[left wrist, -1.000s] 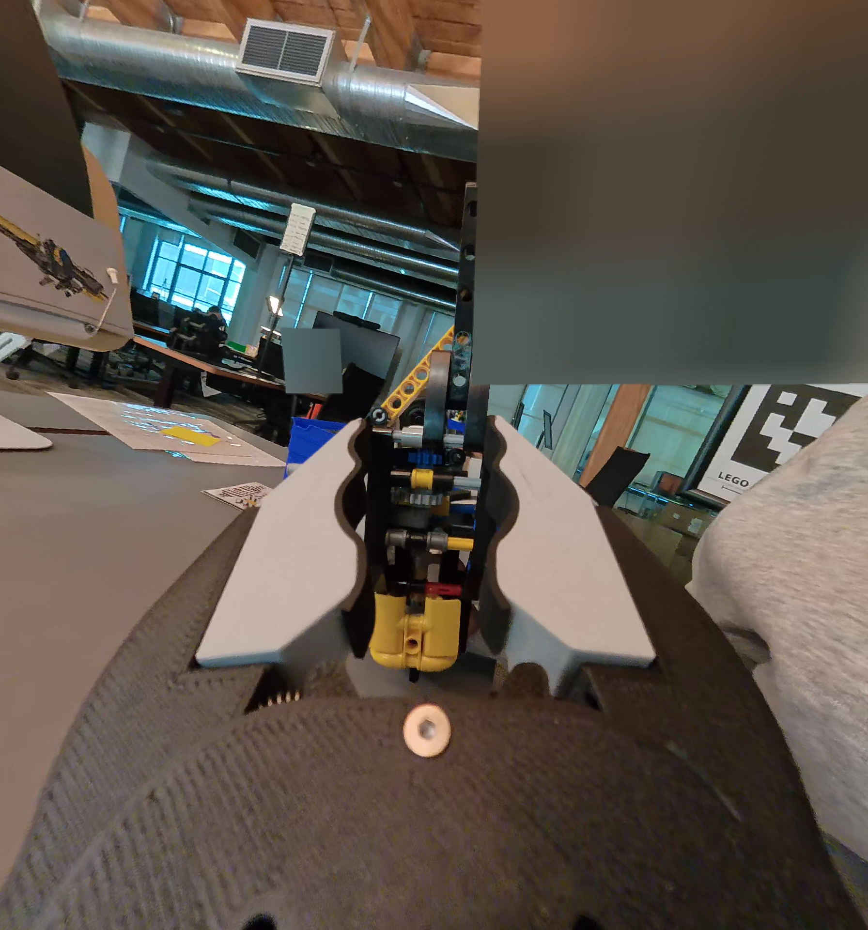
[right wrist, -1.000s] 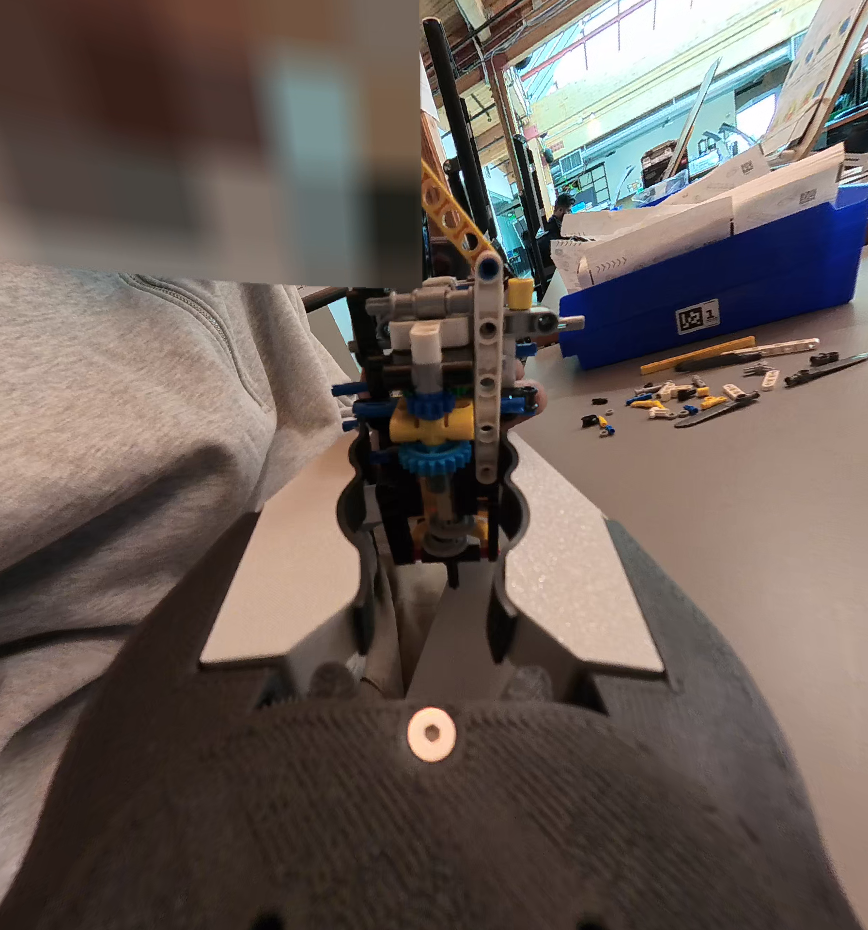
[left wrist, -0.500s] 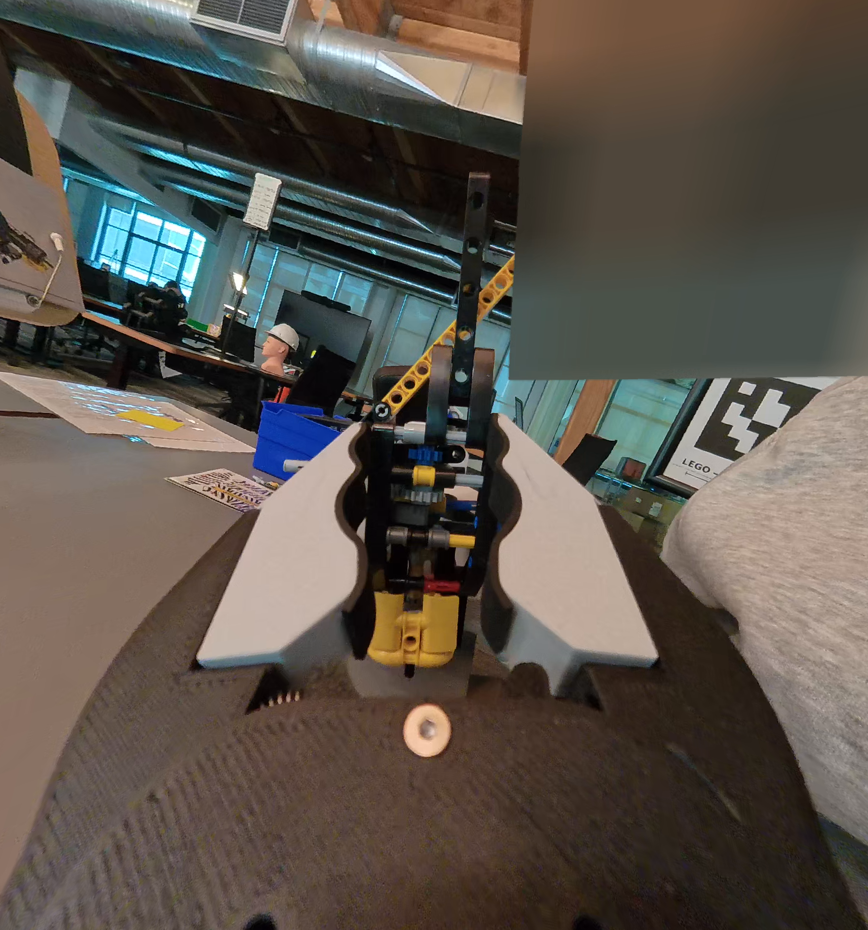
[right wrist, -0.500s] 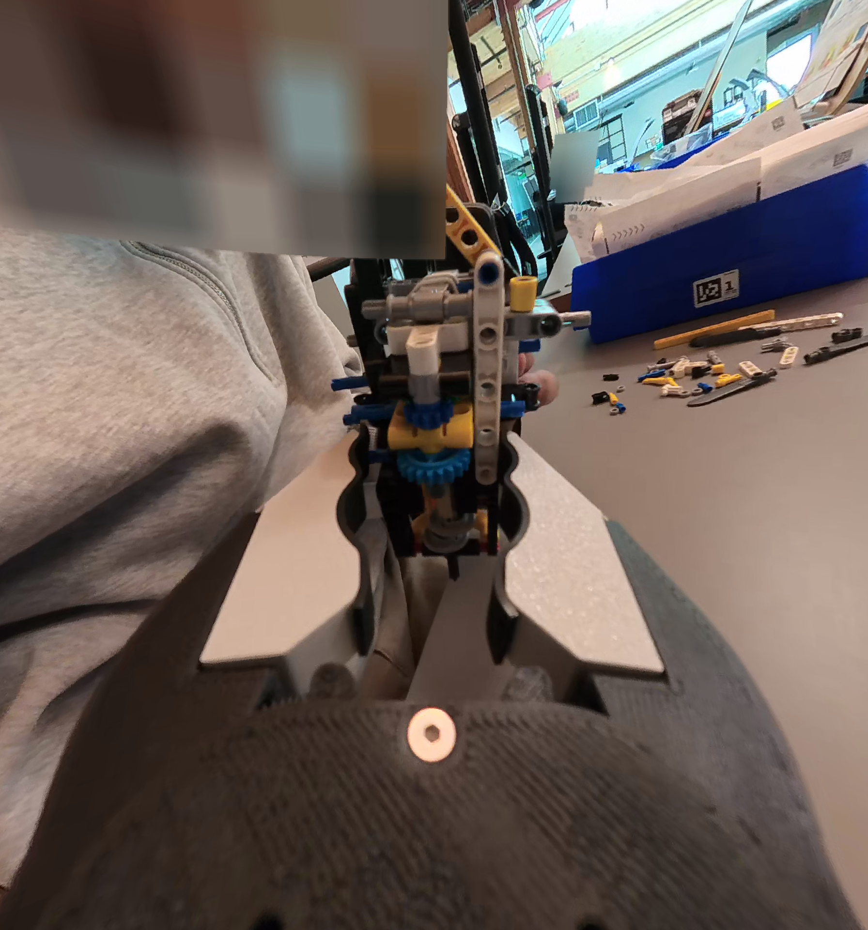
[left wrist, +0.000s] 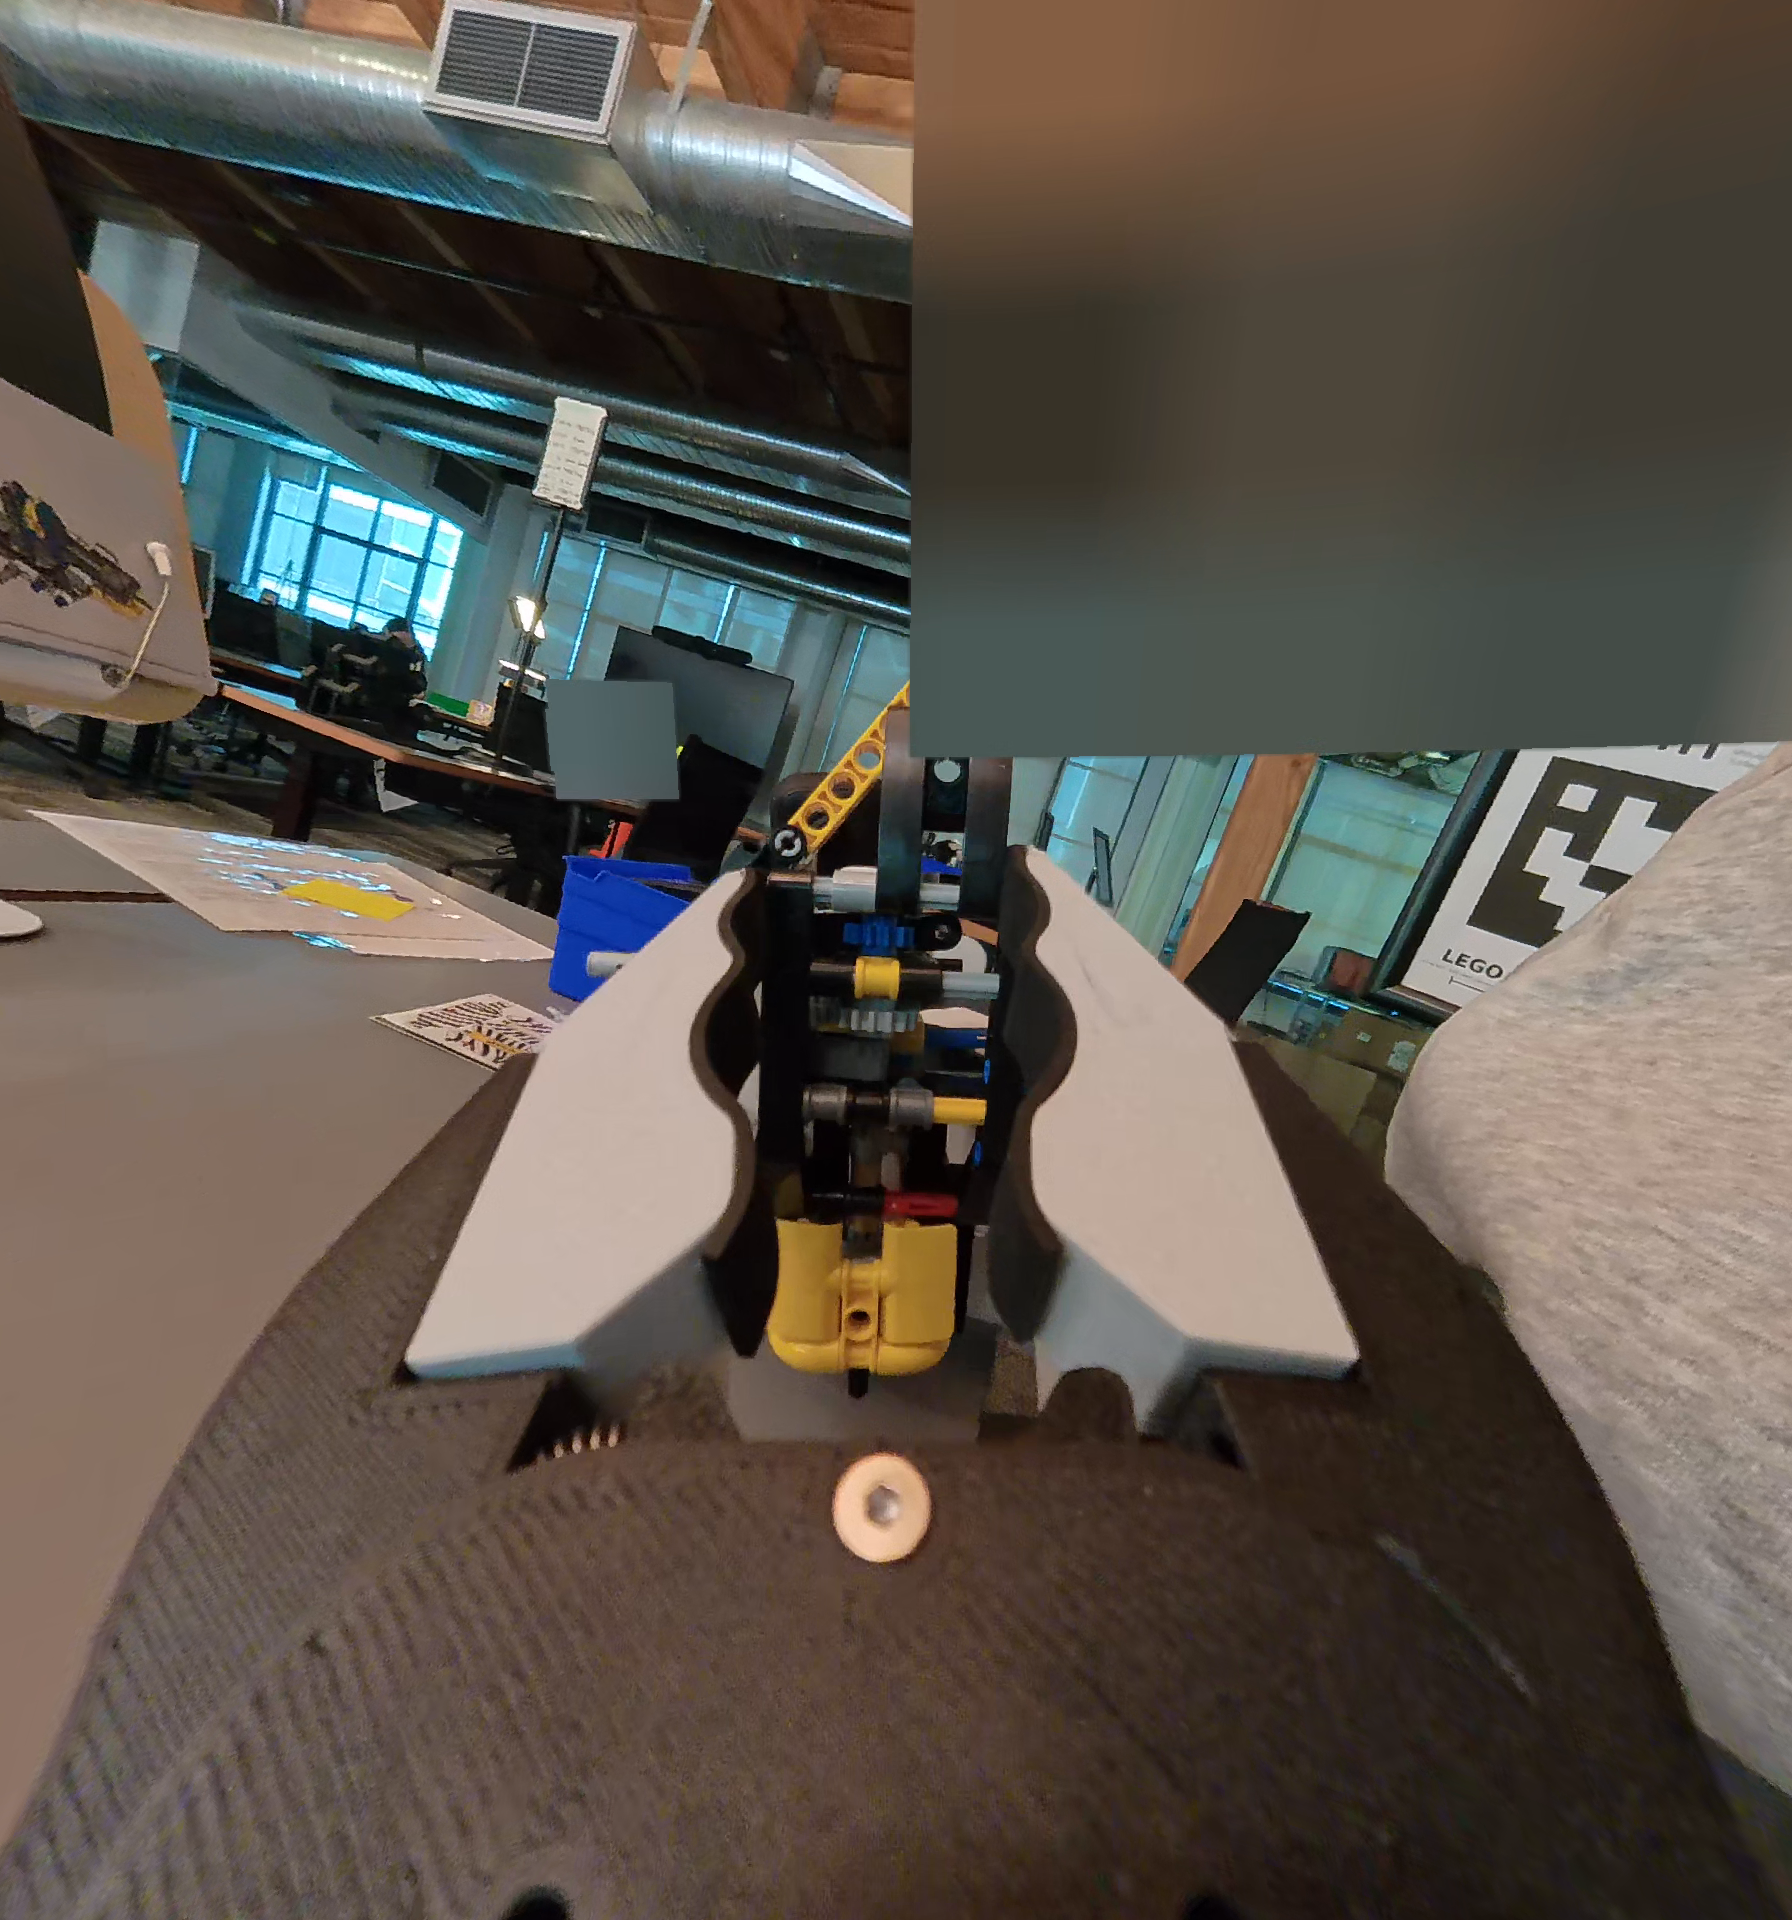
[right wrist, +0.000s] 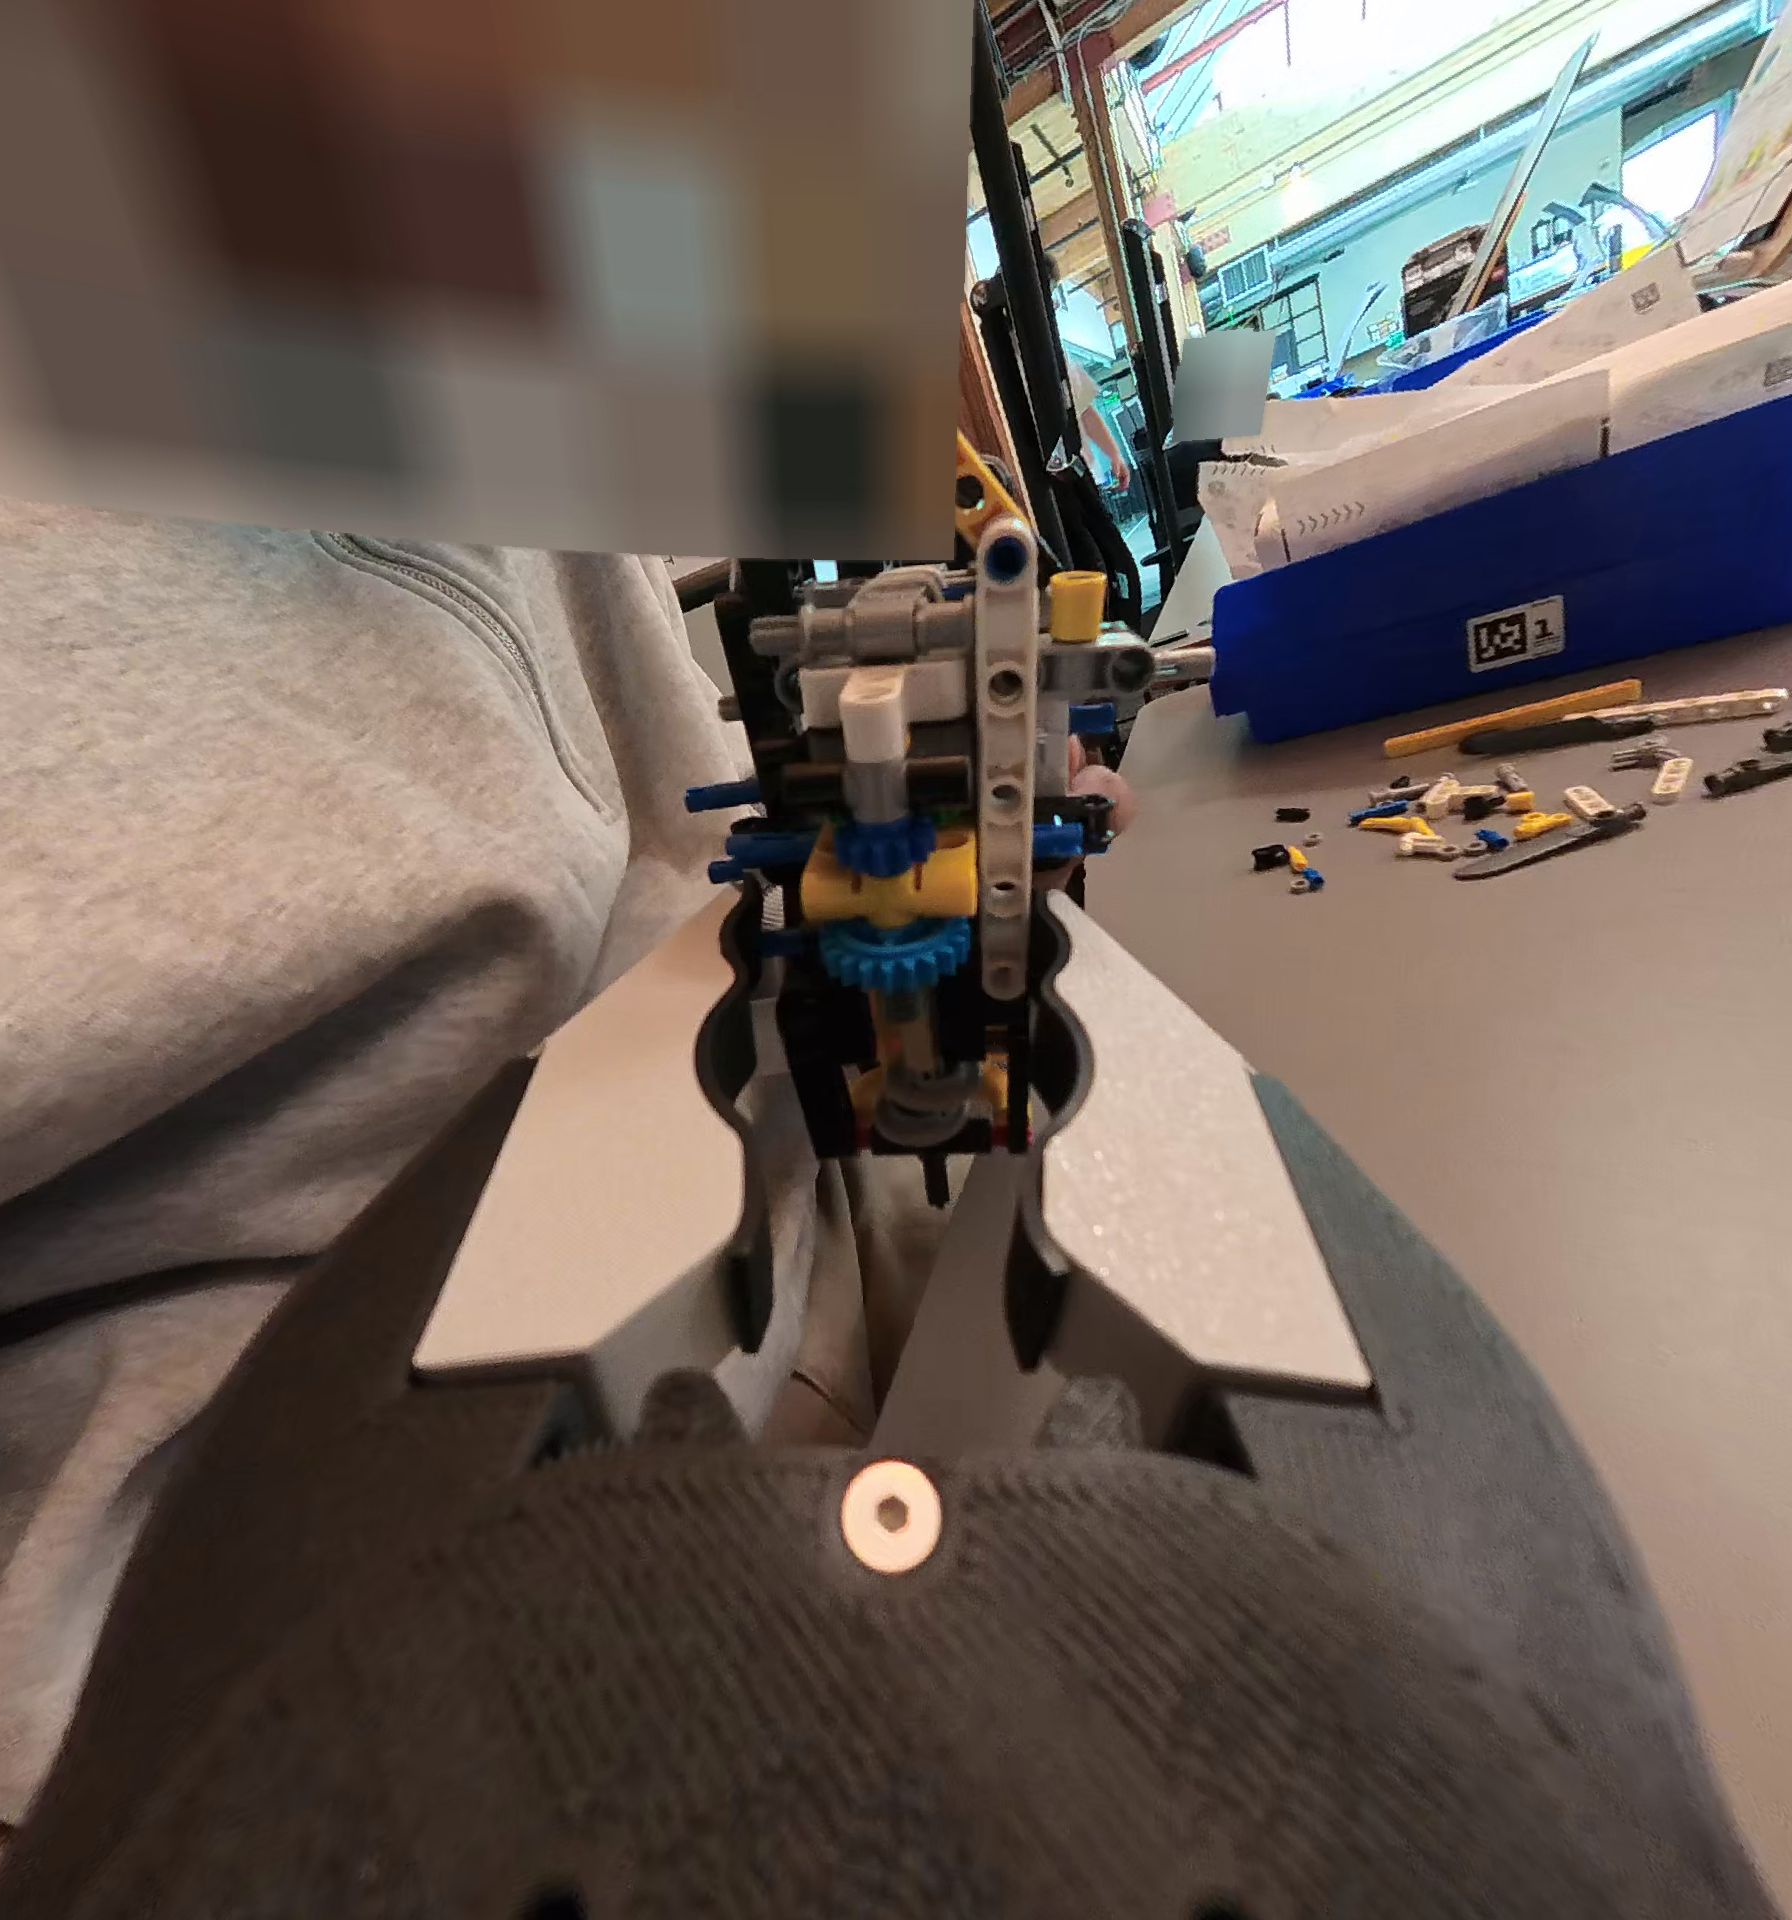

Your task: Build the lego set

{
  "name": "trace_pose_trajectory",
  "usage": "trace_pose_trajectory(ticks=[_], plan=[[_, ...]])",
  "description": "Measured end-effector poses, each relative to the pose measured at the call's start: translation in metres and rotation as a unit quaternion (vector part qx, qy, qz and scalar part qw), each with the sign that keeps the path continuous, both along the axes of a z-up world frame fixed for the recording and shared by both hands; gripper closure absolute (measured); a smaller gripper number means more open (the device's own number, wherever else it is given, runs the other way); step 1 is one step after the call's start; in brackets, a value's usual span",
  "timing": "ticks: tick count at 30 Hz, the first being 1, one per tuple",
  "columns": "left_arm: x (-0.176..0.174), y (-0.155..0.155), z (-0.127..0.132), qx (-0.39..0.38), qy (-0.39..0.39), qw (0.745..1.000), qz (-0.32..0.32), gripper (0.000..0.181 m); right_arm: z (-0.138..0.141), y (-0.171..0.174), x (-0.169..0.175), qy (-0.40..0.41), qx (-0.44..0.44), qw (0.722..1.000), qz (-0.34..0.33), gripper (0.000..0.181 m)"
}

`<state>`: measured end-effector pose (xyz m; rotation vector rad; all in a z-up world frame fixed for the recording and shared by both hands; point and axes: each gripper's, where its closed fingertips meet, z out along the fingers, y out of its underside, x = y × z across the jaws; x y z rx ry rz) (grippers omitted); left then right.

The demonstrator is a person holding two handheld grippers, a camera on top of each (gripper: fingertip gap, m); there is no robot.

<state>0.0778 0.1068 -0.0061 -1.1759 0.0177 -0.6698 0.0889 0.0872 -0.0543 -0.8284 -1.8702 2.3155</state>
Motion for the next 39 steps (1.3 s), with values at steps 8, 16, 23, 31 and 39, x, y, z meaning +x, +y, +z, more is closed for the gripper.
trace_pose_trajectory(ticks=[8, 16, 23, 31, 39], plan=[[0.000, 0.001, 0.000, -0.003, 0.005, 1.000, 0.008, 0.135, 0.000, -0.002, -0.001, 0.000, -0.009, 1.000, 0.004, 0.131], [0.009, -0.010, 0.014, 0.056, 0.022, 0.998, 0.024, 0.116, 0.026, 0.011, 0.009, 0.055, -0.089, 0.994, 0.002, 0.132], [0.005, -0.014, 0.019, 0.073, -0.003, 0.997, 0.025, 0.113, 0.068, 0.027, 0.038, 0.121, -0.238, 0.961, 0.077, 0.131], [0.005, -0.008, 0.014, 0.056, -0.005, 0.998, 0.029, 0.119, 0.086, 0.032, 0.050, 0.147, -0.285, 0.939, 0.120, 0.132], [0.004, -0.009, 0.016, 0.058, 0.005, 0.997, 0.048, 0.123, 0.075, 0.030, 0.040, 0.130, -0.259, 0.952, 0.100, 0.132]])
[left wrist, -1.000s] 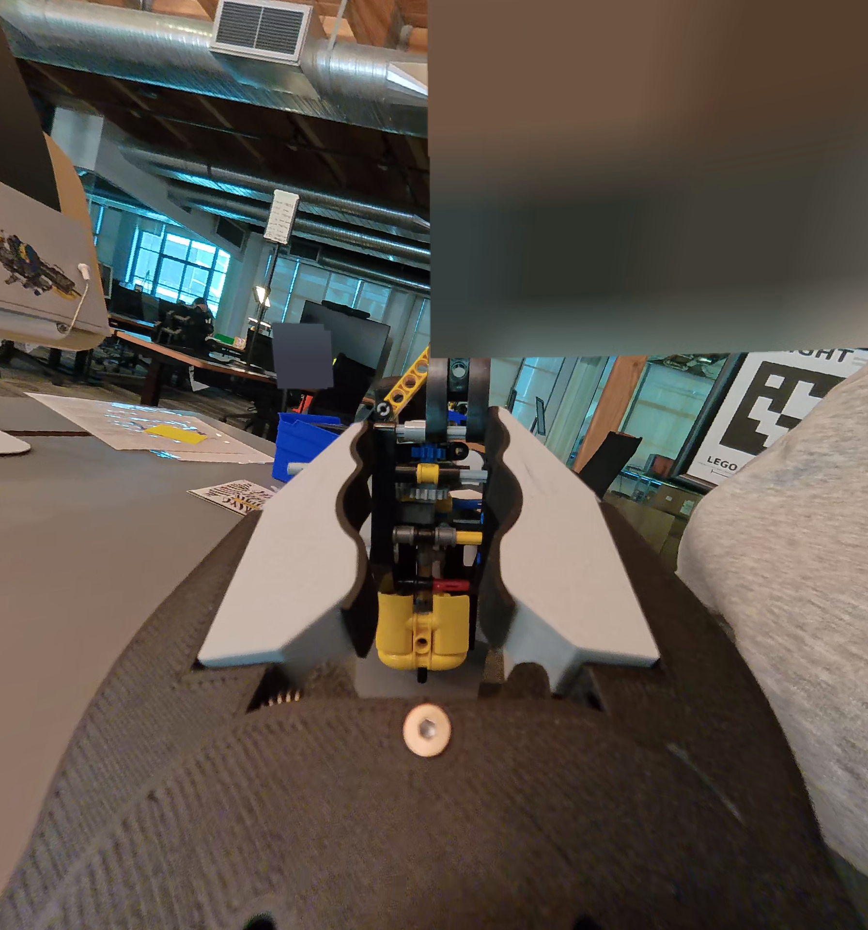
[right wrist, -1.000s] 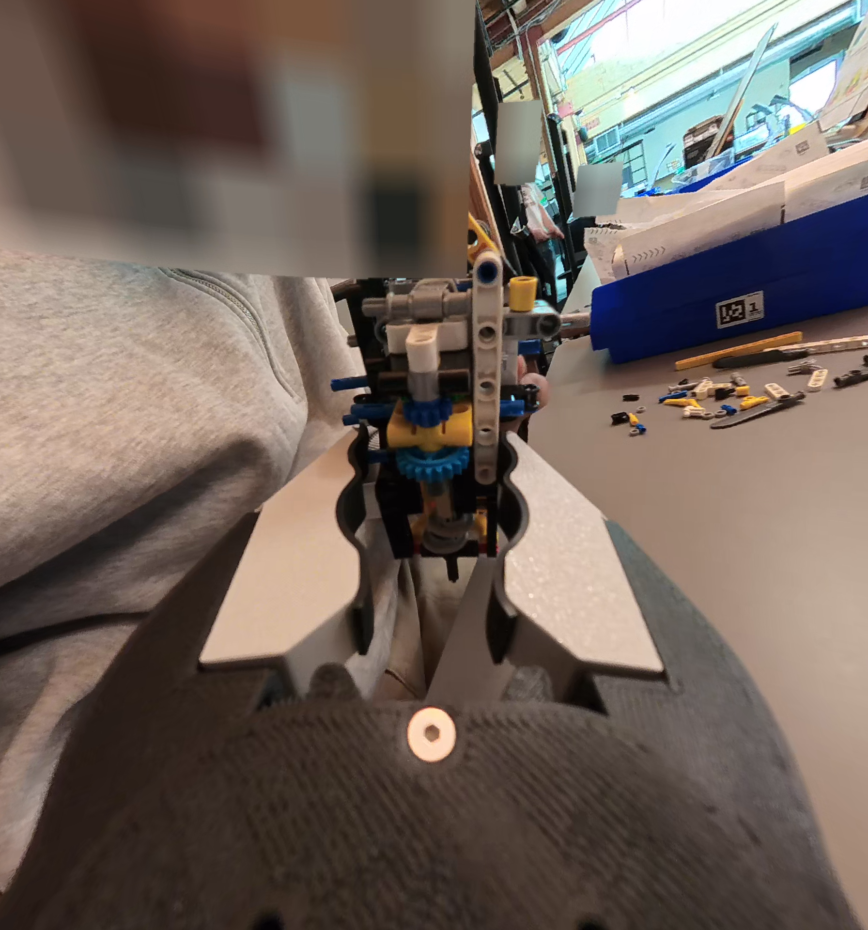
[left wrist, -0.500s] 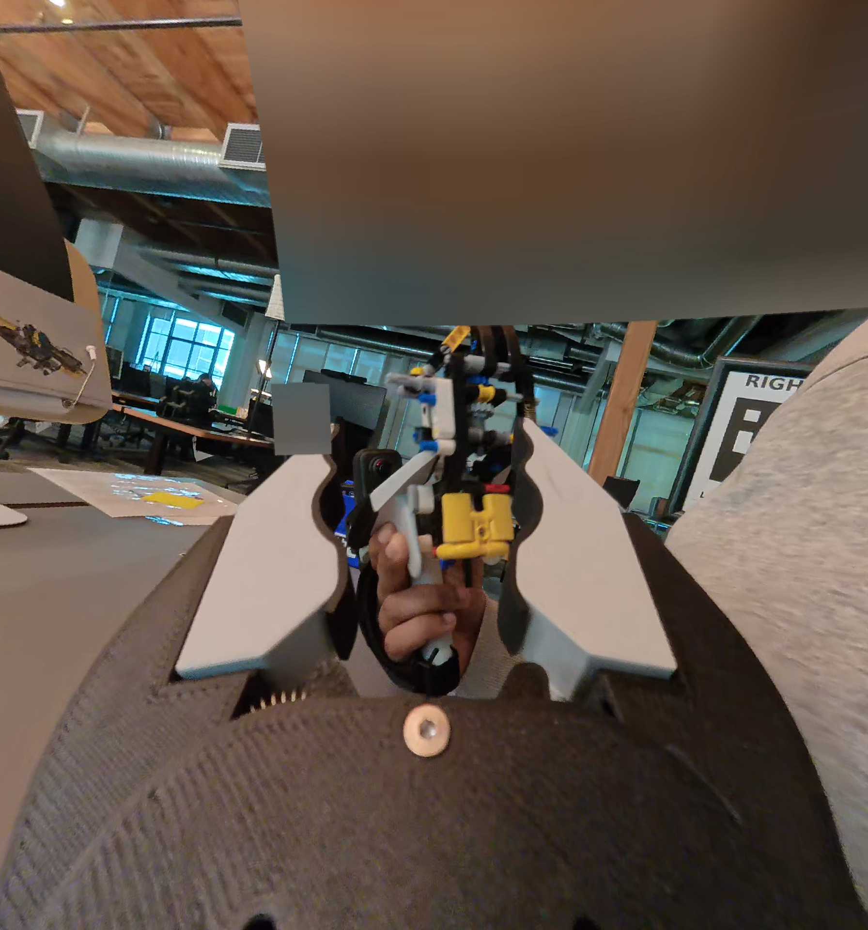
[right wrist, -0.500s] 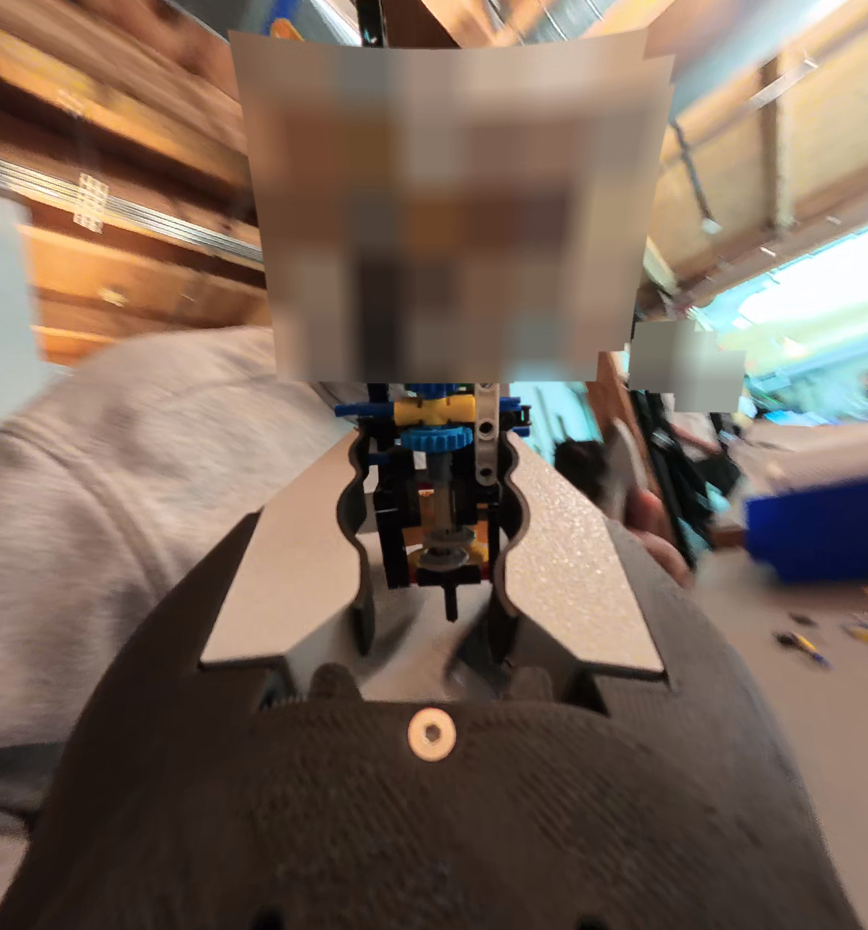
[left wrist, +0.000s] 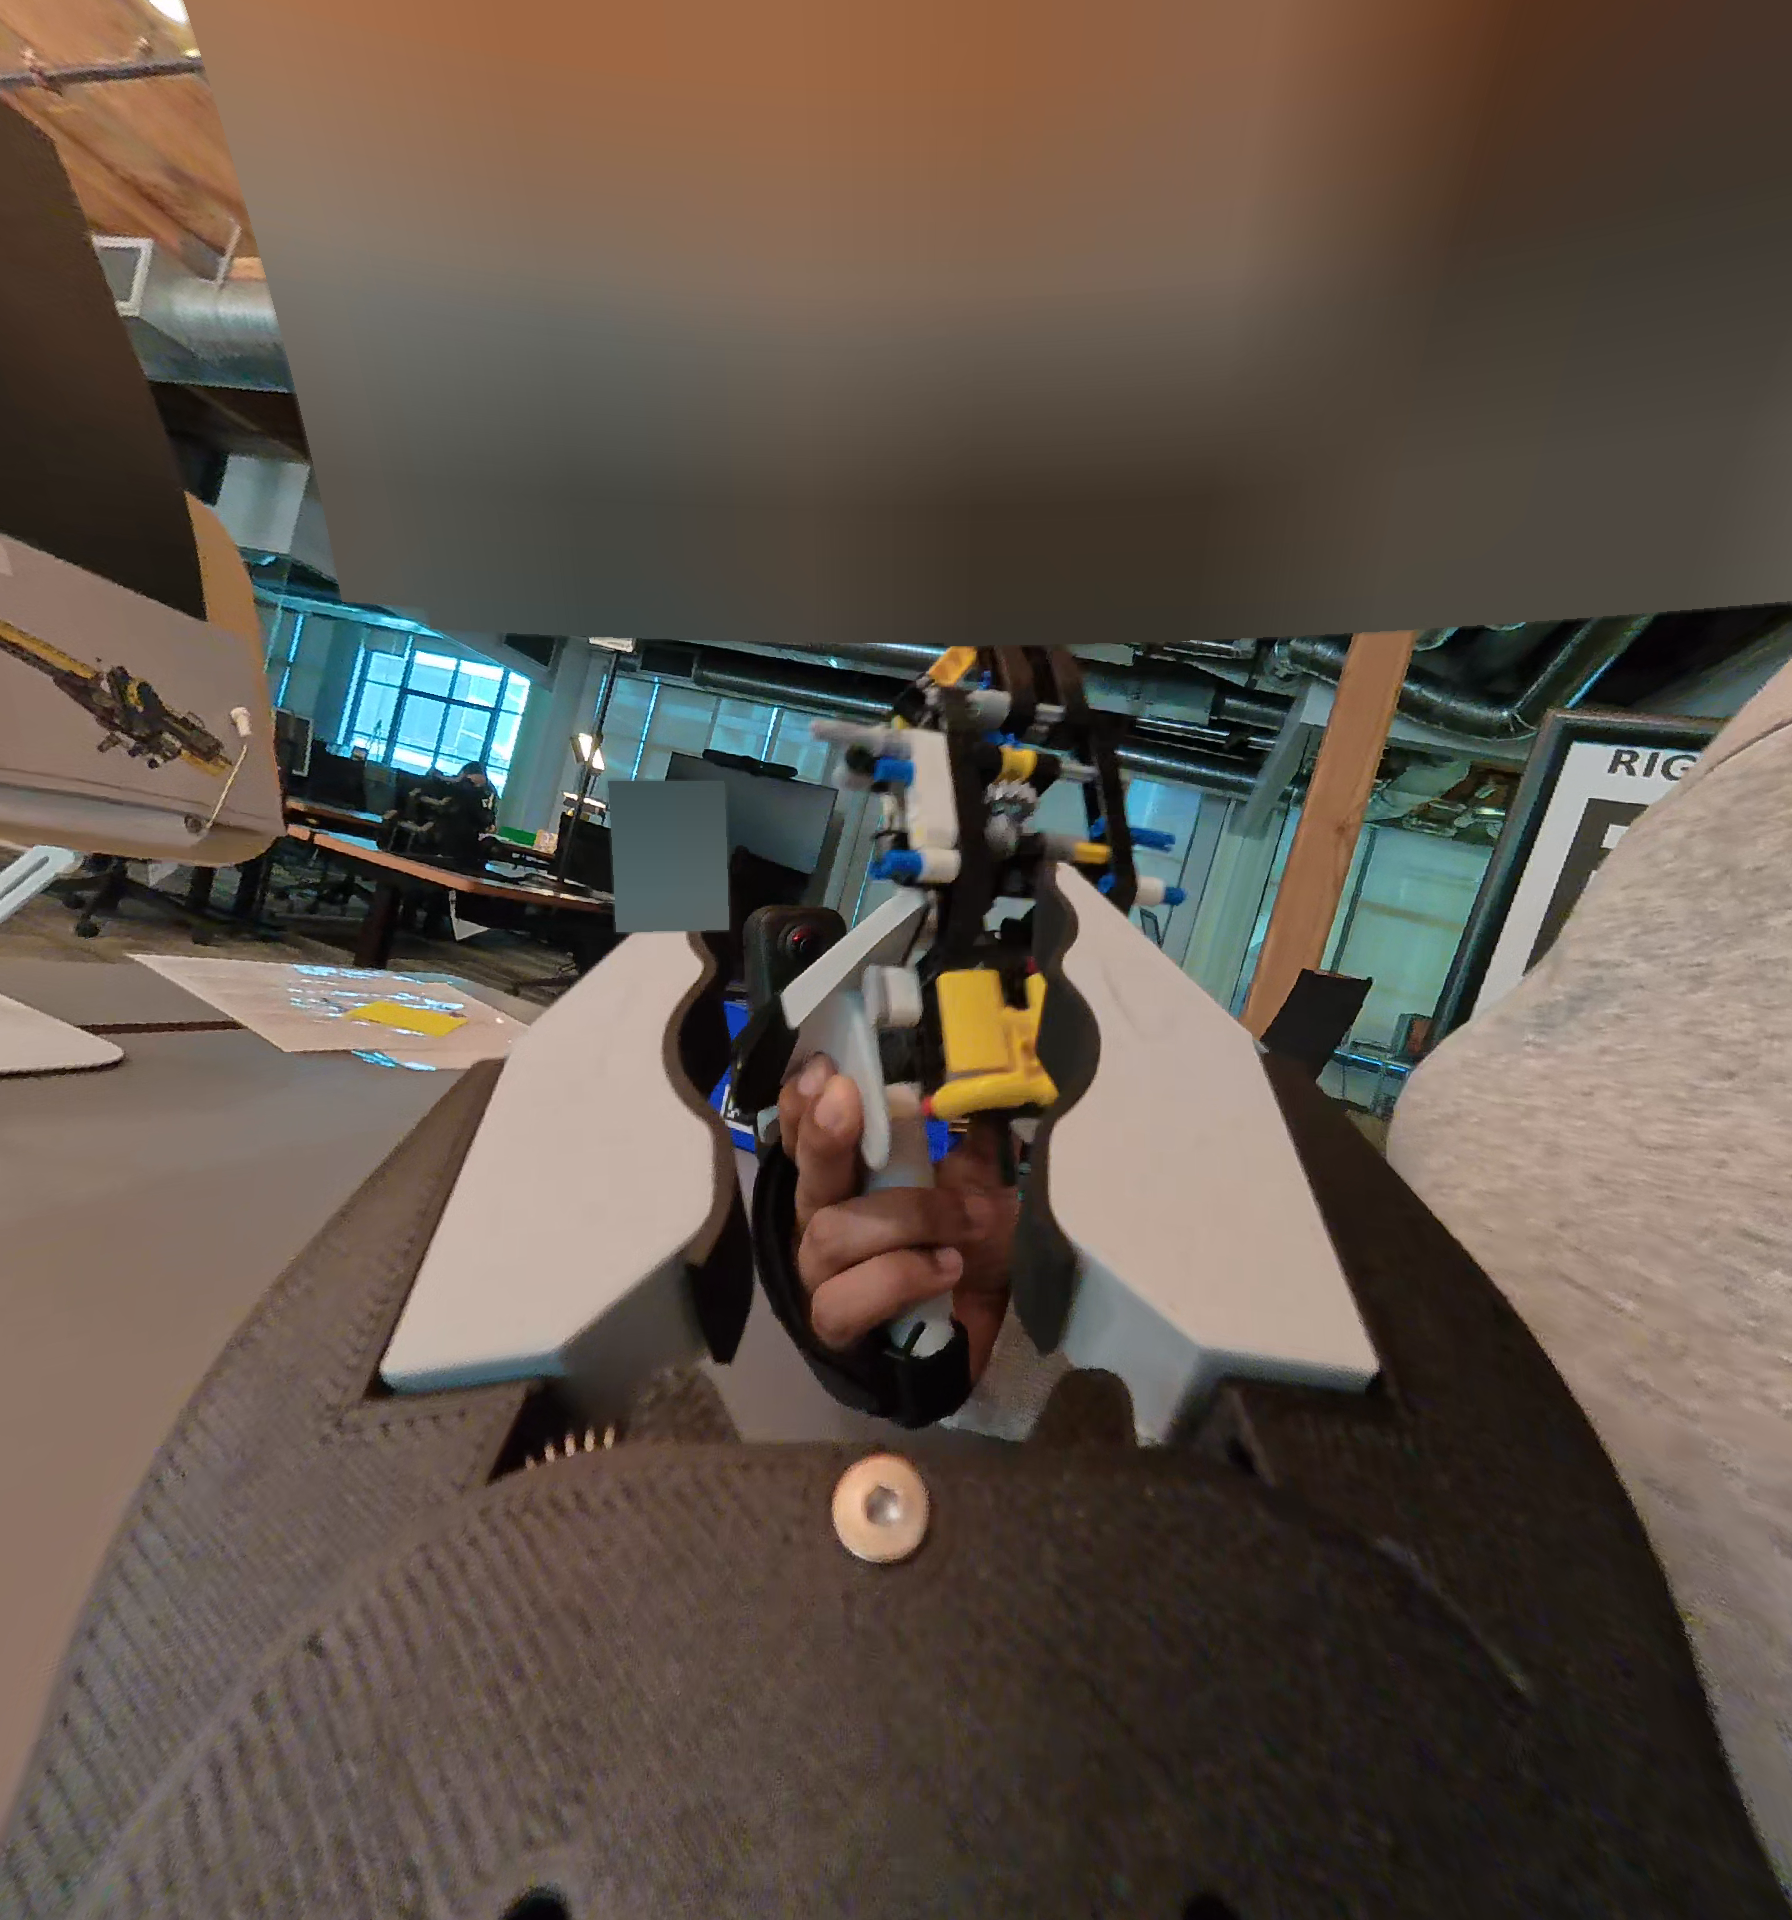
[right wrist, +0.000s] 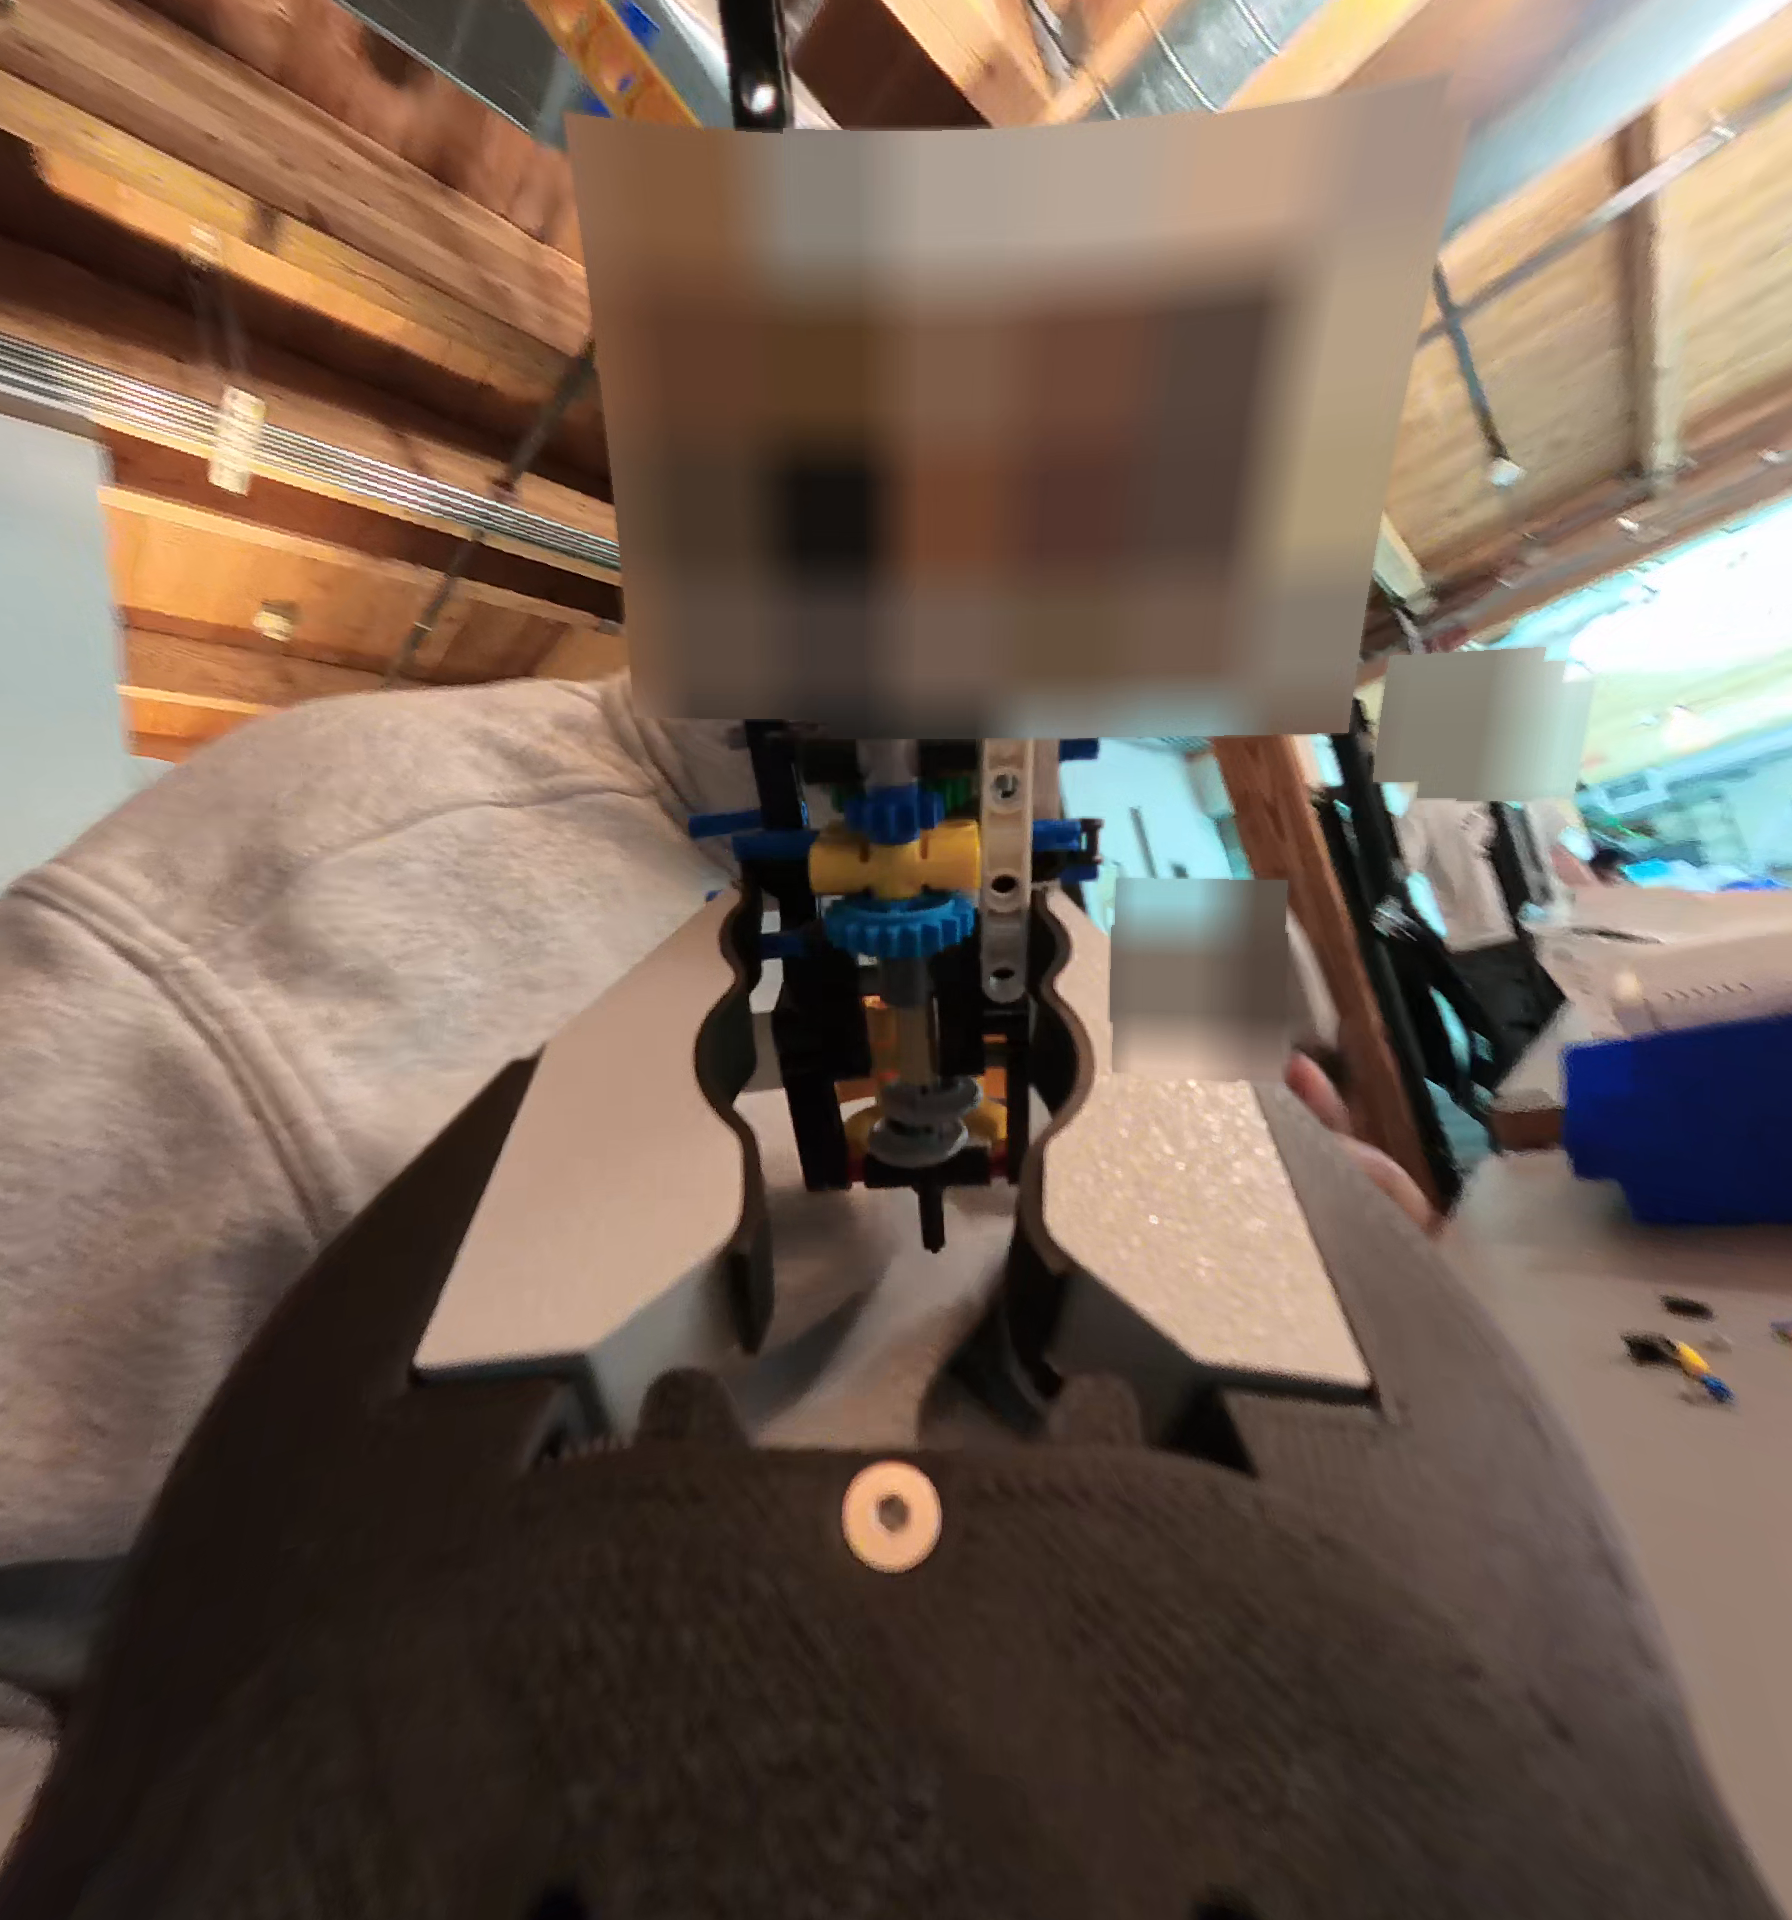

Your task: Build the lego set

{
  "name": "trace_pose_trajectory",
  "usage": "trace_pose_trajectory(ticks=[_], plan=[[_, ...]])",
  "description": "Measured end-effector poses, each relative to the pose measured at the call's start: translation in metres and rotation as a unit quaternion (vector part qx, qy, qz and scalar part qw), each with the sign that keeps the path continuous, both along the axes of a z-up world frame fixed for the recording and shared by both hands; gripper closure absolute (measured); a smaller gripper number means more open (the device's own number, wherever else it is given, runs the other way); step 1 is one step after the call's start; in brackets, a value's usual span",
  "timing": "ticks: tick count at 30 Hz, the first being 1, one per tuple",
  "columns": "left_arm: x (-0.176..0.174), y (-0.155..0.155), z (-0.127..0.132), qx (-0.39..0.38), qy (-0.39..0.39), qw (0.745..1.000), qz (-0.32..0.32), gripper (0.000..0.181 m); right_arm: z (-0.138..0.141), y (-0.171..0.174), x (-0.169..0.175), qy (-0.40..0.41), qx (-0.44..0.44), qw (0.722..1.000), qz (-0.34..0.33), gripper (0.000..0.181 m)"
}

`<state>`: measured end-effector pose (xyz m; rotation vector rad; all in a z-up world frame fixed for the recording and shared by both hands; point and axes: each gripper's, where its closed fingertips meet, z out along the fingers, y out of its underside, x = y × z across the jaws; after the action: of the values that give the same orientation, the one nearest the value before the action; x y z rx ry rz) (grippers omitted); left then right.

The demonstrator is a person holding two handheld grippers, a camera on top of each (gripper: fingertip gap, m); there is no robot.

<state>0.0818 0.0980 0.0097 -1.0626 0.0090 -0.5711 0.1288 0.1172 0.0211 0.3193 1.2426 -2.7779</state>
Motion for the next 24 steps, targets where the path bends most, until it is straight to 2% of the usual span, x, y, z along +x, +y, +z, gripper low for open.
trace_pose_trajectory(ticks=[7, 12, 21, 24], plan=[[0.009, -0.008, 0.020, -0.002, 0.014, 0.999, 0.052, 0.120, -0.022, -0.010, -0.019, -0.044, 0.074, 0.995, -0.053, 0.131], [0.010, -0.006, 0.019, -0.022, 0.022, 0.996, 0.081, 0.121, -0.030, -0.017, -0.026, -0.056, 0.110, 0.990, -0.063, 0.131], [0.003, -0.005, 0.015, -0.043, 0.001, 0.997, 0.071, 0.138, -0.036, -0.021, -0.030, -0.070, 0.140, 0.985, -0.069, 0.131], [0.002, -0.004, 0.013, -0.043, -0.003, 0.997, 0.063, 0.138, -0.040, -0.022, -0.030, -0.076, 0.154, 0.983, -0.071, 0.131]])
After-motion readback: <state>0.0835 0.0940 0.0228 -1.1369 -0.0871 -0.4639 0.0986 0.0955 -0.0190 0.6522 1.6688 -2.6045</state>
